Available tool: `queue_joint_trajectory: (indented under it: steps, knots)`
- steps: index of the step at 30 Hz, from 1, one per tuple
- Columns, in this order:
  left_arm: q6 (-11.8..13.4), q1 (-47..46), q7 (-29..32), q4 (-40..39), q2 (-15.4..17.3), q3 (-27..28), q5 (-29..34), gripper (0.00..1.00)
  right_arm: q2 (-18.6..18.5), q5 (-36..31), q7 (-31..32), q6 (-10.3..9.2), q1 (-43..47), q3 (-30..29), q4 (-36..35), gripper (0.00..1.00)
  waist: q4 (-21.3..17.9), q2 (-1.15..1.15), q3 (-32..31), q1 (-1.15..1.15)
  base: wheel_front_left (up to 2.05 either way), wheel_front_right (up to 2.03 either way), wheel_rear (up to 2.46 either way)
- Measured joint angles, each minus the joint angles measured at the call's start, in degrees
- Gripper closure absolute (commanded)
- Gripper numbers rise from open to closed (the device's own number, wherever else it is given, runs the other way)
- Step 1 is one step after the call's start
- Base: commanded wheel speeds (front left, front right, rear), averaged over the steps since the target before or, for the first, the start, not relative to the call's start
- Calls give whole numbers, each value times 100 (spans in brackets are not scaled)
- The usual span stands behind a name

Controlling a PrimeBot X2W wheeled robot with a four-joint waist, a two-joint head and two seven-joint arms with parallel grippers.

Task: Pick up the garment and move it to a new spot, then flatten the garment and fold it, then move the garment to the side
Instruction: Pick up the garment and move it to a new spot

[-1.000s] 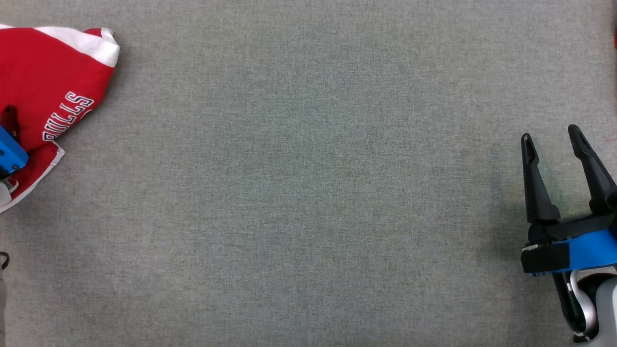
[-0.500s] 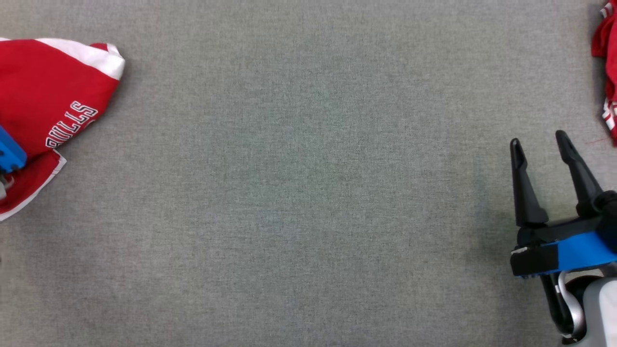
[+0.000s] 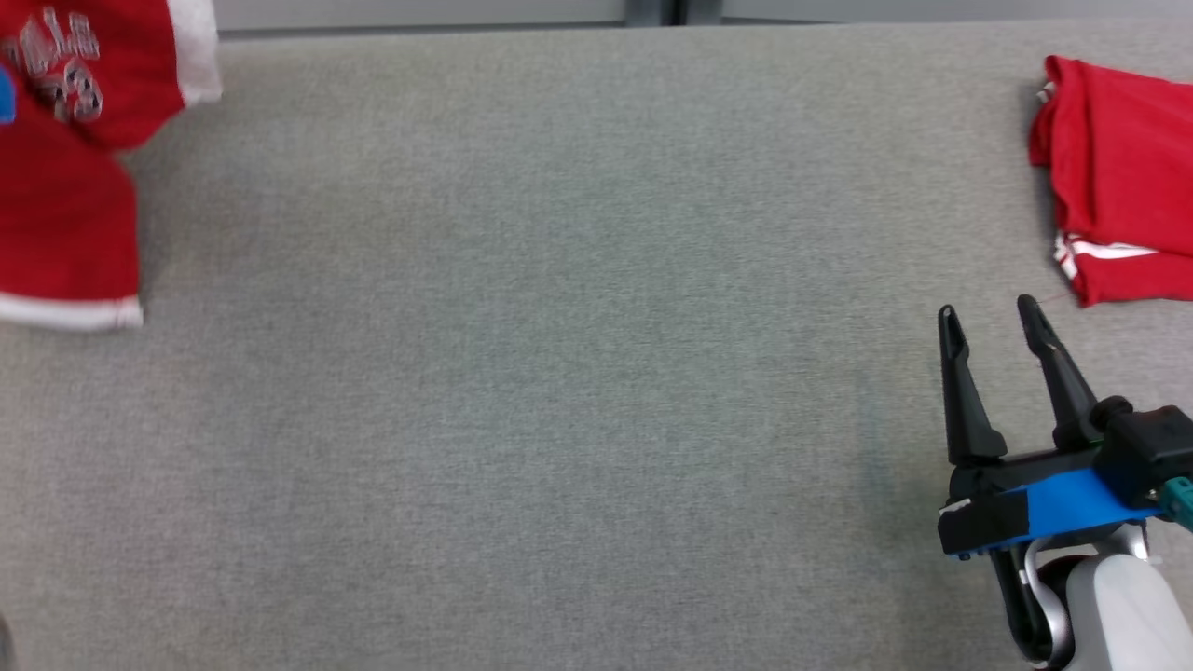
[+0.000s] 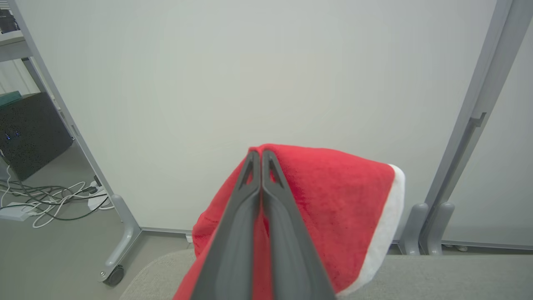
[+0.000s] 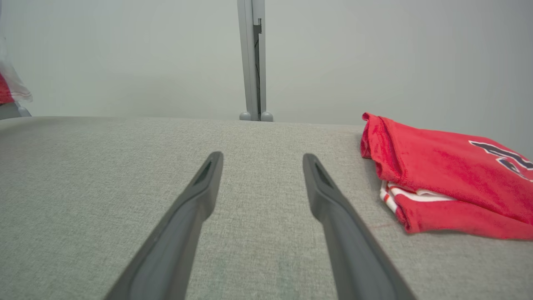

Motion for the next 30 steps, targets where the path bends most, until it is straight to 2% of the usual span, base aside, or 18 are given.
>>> queue_joint_trajectory:
  steps: [7, 14, 22, 30]
  knots:
    - [-35, -377, 350, -1407, -190, -471, 18, 100, 152, 99, -199, 0, -6, 57, 357, 0, -429, 0, -240, 0, 0, 0, 0]
    - [-38, -808, 838, -2443, -695, -1020, -70, 100, 225, 238, -391, 0, -41, 132, 571, 0, -1108, 0, -239, 0, 0, 0, 0]
    - [-41, -723, 978, -2652, -1339, -1602, -196, 100, 252, 404, -499, 0, -71, 199, 769, 0, -1658, 0, -223, 0, 0, 0, 0]
    - [-3, 594, 643, -2446, -1533, -1908, -330, 100, 256, 512, -516, 0, -116, 247, 887, 0, -1686, 1, -231, 0, 0, 0, 0]
